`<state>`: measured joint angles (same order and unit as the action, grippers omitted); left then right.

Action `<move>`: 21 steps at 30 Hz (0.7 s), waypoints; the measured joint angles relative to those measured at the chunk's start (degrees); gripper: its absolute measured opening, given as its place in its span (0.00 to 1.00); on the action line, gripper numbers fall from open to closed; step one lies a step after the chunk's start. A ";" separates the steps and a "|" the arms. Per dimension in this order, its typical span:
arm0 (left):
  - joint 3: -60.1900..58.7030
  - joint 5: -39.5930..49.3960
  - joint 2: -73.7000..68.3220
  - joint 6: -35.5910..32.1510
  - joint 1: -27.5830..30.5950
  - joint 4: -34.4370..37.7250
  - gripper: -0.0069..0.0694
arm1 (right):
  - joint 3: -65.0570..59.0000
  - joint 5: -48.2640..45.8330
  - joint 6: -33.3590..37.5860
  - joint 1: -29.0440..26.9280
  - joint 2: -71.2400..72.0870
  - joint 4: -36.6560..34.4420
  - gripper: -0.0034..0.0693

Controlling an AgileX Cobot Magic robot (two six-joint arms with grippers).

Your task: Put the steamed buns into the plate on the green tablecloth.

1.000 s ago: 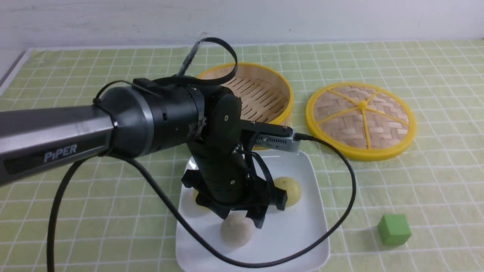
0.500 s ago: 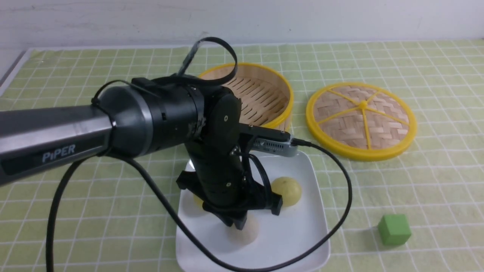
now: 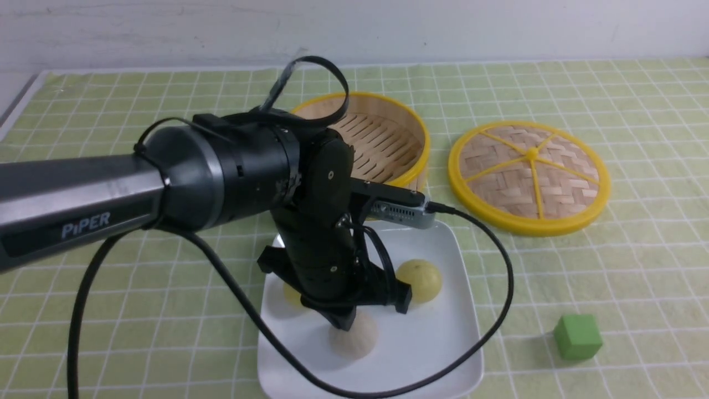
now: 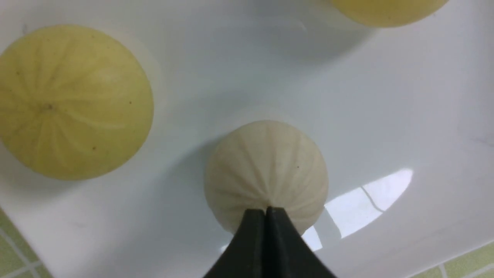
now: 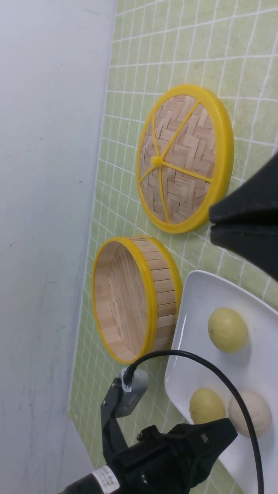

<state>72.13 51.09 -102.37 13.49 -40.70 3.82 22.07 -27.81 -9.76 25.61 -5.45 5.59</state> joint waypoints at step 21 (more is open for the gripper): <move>0.00 0.03 16.17 1.20 -0.06 -2.65 0.09 | -20.81 0.66 0.00 -16.38 6.13 -1.71 0.06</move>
<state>72.13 51.12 -86.20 14.69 -40.76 1.17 1.26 -27.15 -9.76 9.23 0.68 3.88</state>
